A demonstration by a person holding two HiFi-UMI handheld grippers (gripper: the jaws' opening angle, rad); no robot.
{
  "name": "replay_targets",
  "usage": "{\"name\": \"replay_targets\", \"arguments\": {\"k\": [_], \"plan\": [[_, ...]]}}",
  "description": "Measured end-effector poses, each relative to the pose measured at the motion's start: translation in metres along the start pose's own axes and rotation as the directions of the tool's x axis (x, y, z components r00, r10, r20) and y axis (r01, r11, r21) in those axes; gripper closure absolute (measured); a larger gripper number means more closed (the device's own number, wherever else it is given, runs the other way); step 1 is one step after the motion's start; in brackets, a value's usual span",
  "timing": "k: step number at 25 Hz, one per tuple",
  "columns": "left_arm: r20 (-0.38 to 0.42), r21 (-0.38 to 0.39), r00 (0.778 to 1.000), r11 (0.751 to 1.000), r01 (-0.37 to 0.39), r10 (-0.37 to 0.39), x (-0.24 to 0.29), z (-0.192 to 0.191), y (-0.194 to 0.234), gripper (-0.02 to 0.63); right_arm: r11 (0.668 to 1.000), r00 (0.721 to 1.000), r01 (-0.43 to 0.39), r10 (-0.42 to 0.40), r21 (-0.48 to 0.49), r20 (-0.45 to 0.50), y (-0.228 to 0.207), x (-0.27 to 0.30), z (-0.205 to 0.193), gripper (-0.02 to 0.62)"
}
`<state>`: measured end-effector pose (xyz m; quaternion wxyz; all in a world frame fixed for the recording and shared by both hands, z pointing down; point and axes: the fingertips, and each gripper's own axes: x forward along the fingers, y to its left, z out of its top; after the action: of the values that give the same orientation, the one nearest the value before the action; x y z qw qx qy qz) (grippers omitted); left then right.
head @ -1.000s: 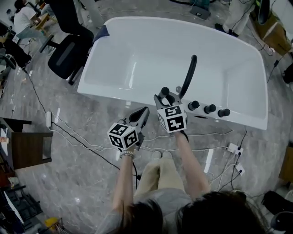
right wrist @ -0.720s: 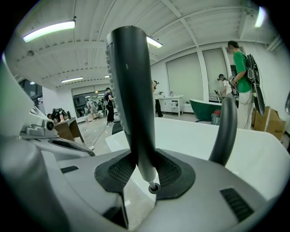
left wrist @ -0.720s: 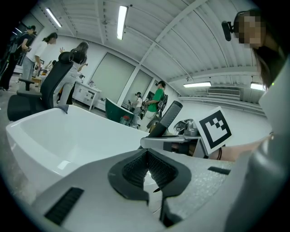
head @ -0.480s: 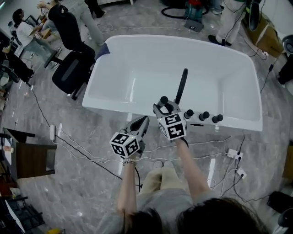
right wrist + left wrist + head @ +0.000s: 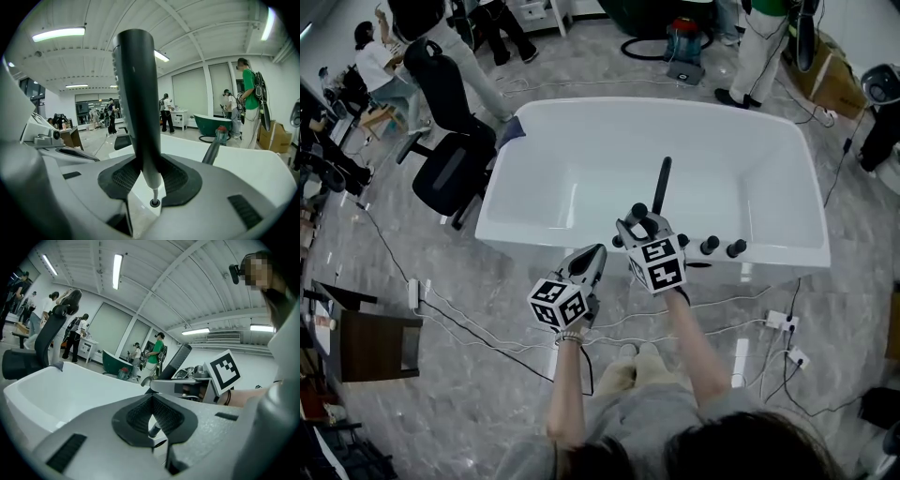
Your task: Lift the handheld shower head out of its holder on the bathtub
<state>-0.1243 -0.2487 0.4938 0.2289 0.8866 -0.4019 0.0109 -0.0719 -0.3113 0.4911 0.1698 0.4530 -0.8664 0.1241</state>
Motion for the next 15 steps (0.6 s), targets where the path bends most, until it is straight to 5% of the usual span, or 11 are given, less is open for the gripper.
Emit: {"name": "replay_targets", "arguments": {"k": [15], "plan": [[0.06,0.079,0.995,0.994,0.073,-0.078,-0.004,0.047,-0.045,0.601,0.999,0.997,0.038,-0.037,-0.003,0.074,-0.007,-0.052,0.044,0.463]]}}
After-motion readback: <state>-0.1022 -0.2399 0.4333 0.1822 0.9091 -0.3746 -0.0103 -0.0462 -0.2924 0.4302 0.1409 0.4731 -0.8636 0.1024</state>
